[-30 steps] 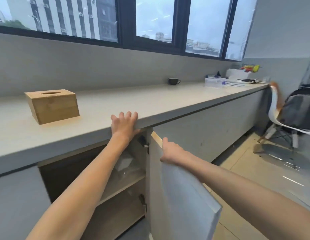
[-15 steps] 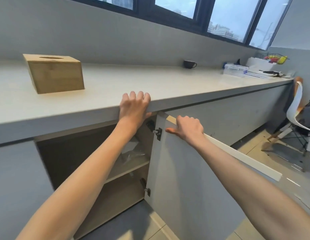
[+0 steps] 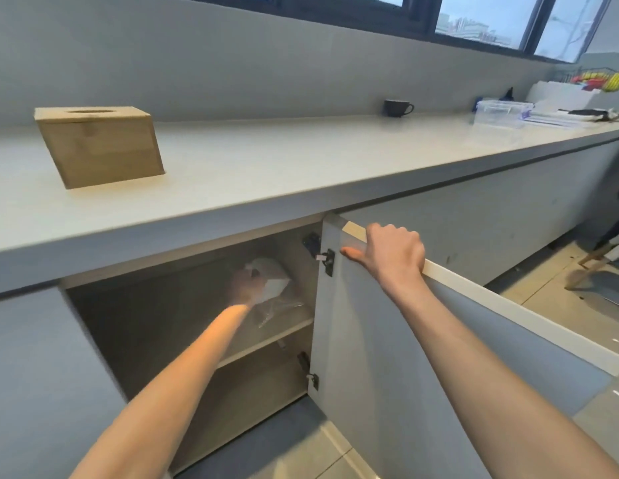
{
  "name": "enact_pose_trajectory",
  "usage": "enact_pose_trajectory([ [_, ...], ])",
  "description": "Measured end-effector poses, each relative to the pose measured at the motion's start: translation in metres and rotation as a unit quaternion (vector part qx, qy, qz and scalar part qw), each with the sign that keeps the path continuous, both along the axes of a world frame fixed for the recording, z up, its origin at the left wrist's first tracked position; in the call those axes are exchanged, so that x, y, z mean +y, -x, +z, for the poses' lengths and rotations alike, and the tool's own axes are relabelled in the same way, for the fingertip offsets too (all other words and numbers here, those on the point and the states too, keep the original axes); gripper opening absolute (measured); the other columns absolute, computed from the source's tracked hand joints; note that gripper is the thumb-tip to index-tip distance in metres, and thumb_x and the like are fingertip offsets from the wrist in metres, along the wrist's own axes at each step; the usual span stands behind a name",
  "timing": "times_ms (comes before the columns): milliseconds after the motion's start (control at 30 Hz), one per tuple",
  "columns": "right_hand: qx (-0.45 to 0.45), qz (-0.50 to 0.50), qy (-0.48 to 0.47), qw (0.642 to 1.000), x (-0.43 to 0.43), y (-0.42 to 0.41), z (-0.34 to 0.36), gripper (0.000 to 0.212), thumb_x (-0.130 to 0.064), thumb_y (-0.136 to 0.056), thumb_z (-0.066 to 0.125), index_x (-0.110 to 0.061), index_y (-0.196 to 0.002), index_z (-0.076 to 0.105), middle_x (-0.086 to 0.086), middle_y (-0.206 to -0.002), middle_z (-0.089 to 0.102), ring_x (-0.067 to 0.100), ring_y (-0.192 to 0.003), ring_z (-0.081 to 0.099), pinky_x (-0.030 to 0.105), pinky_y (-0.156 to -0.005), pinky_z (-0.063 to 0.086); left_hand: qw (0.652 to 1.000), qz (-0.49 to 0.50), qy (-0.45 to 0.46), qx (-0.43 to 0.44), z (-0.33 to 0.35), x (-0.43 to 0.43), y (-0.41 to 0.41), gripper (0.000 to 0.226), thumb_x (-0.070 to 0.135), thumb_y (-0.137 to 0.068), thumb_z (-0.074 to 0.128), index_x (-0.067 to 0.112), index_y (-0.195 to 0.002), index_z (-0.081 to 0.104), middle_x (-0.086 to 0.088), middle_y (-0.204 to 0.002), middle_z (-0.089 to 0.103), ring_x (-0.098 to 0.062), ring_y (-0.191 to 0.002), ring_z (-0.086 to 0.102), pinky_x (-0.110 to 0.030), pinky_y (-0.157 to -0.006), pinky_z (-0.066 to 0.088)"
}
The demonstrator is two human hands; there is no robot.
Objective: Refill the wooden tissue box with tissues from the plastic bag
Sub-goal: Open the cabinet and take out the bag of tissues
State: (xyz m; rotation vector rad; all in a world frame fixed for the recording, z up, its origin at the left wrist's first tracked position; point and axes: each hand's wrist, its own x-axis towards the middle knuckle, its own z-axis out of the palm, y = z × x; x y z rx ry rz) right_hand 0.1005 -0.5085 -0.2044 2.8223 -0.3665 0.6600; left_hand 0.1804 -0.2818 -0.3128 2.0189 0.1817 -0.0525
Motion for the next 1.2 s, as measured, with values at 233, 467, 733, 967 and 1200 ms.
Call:
enact_pose_trajectory([
  [233,0.008,0.0,0.022,1.0,-0.004,-0.01,-0.006,0.063,-0.08,-0.079,0.046,-0.017,-0.076,0.05,0.002,-0.058,0.049,0.026,-0.051,0.043,0.027,-0.049,0.022,0.96,0.081,0.154,0.219,-0.023,0.019,-0.055,0.067,0.061,-0.089,0.052,0.012,-0.135,0.048,-0.014,-0.126,0.054,-0.034,-0.117,0.052,-0.041,-0.091,0.046],
  [467,0.026,-0.008,0.039,0.999,-0.008,-0.013,-0.007,0.065,-0.081,-0.079,0.042,-0.017,-0.075,0.052,0.0,-0.05,0.035,0.023,-0.044,0.037,0.026,-0.045,0.015,0.949,0.105,0.201,0.221,-0.032,0.003,-0.076,0.067,0.05,-0.082,0.071,0.007,-0.129,0.05,-0.01,-0.102,0.057,-0.021,-0.083,0.057,-0.028,-0.065,0.047],
  [733,0.033,-0.013,0.048,0.998,-0.006,-0.012,-0.005,0.067,-0.082,-0.079,0.04,-0.016,-0.077,0.051,0.0,-0.051,0.033,0.021,-0.042,0.029,0.025,-0.045,0.014,0.908,0.06,0.294,0.291,-0.032,0.002,-0.096,0.058,0.045,-0.08,0.075,0.008,-0.115,0.047,-0.017,-0.104,0.056,-0.039,-0.101,0.059,-0.047,-0.071,0.051],
  [967,0.031,-0.014,0.056,0.998,-0.006,-0.011,-0.002,0.066,-0.081,-0.079,0.041,-0.016,-0.076,0.048,0.0,-0.05,0.03,0.025,-0.044,0.035,0.026,-0.044,0.013,0.929,0.063,0.222,0.288,-0.041,-0.013,-0.118,0.08,0.054,-0.077,0.073,0.013,-0.138,0.042,-0.017,-0.138,0.05,-0.038,-0.124,0.051,-0.051,-0.104,0.046],
  [1200,0.029,-0.007,0.061,0.998,-0.007,-0.011,-0.003,0.067,-0.081,-0.08,0.04,-0.015,-0.074,0.046,0.0,-0.048,0.029,0.019,-0.038,0.025,0.025,-0.044,0.012,0.96,0.054,0.113,0.252,-0.052,-0.02,-0.132,0.055,0.032,-0.091,0.062,0.006,-0.137,0.046,-0.014,-0.129,0.053,-0.029,-0.115,0.054,-0.04,-0.088,0.049],
])
